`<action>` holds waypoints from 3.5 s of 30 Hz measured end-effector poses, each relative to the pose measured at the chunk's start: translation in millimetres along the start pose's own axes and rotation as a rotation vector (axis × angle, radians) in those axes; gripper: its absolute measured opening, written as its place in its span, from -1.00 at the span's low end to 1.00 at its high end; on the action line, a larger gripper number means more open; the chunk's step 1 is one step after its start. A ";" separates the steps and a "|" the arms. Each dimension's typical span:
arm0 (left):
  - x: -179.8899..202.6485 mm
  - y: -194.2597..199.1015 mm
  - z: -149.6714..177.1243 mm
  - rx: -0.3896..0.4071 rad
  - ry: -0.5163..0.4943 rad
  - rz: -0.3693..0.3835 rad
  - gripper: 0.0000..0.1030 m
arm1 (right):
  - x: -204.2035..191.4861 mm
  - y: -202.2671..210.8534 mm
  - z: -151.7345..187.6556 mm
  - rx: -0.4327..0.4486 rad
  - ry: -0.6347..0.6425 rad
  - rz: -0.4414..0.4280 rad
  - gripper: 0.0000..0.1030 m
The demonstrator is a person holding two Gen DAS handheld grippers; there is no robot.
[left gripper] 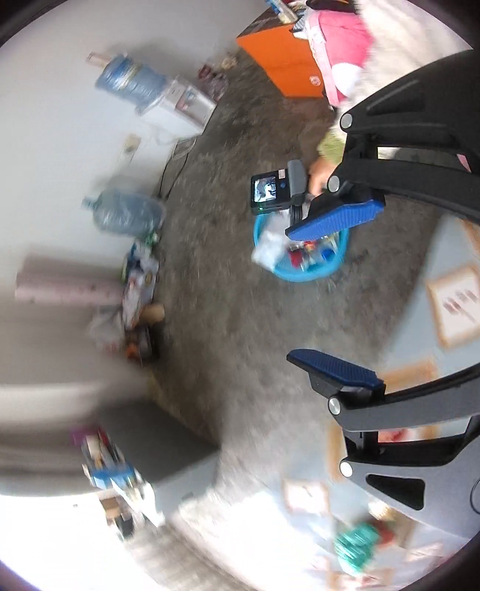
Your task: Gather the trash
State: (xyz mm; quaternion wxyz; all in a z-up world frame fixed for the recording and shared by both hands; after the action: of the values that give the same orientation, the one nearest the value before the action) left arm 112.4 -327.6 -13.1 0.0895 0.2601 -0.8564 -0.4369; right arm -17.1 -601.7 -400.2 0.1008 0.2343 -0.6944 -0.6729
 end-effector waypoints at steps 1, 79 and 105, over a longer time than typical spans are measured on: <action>-15.0 9.2 8.6 -0.002 0.021 -0.025 0.11 | 4.2 -20.6 3.0 -0.066 0.035 0.065 -0.67; -317.7 150.0 284.0 0.100 0.747 -0.477 0.67 | -428.1 351.8 242.4 0.282 0.834 -0.735 0.66; -378.6 27.2 265.4 -0.052 0.681 -0.360 -0.70 | -604.8 241.0 205.9 -0.017 1.129 -0.749 -0.10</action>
State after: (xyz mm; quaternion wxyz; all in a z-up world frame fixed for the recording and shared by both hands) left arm 322.8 70.1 -123.2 0.2969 0.5342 -0.7069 -0.3560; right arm 369.6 -144.0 -72.8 0.2096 0.7738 -0.4018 -0.4424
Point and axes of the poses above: each gripper's, at about its wrist camera, not at the fingertips, and y roughly against the way its jaws point, x to its right, z to its underside, the point moved 7 cm from there along -y, roughly the way its jaws point, and after that the axes turned 10 degrees about -z, right-handed, at the moved point
